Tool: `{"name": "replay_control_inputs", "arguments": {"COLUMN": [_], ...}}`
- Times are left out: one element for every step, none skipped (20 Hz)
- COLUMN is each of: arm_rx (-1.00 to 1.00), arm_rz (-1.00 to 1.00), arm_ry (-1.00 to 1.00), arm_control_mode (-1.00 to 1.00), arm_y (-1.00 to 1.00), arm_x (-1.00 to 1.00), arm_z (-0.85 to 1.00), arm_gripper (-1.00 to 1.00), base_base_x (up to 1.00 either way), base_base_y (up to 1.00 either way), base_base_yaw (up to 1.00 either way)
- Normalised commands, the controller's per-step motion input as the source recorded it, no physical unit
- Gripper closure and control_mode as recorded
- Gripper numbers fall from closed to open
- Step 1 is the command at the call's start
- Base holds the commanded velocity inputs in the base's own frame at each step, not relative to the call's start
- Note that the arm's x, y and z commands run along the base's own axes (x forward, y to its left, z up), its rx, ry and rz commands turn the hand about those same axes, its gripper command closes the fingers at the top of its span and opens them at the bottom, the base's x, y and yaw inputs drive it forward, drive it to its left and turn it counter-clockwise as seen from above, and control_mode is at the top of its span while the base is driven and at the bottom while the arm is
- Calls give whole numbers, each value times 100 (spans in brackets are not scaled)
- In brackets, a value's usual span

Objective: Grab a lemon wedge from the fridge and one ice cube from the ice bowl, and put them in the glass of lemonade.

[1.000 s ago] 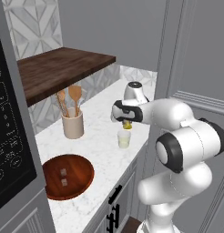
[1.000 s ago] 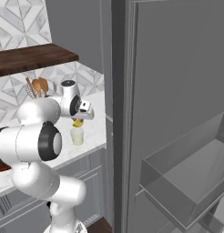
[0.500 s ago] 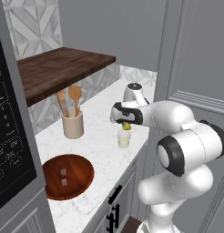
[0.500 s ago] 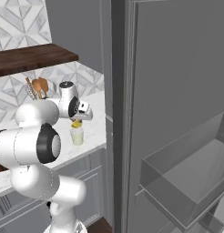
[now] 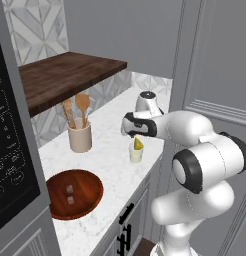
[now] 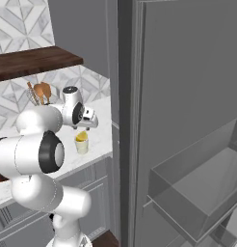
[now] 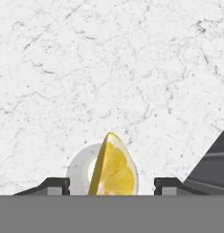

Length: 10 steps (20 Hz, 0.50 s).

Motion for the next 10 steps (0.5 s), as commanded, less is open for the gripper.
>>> {"name": "replay_control_inputs", "arguments": {"arm_rx": [0, 0, 0, 0, 0, 0, 1, 6, 7, 6], "arm_rz": [0, 0, 0, 1, 1, 1, 4, 7, 8, 9], "arm_ry": [5, 2, 0, 0, -1, -7, -7, -12, -10, -10], "arm_control_mode": [-100, -100, -100, -100, -100, -100, -100, -100, -100, -100], "arm_y": [0, 0, 0, 0, 0, 0, 0, 0, 0, 0], "arm_x": [0, 0, 0, 0, -11, -20, -37, -62, -64, -65], "arm_z": [0, 0, 9, 8, 6, 0, 9, 21, 25, 24], "arm_gripper": [-100, -100, -100, -100, -100, -100, -100, -100, -100, -100], "base_base_x": [0, 0, 0, 0, 0, 0, 0, 0, 0, 0], "base_base_y": [0, 0, 0, 0, 0, 0, 0, 0, 0, 0], "base_base_yaw": [0, 0, 0, 0, 0, 0, 0, 0, 0, 0]}}
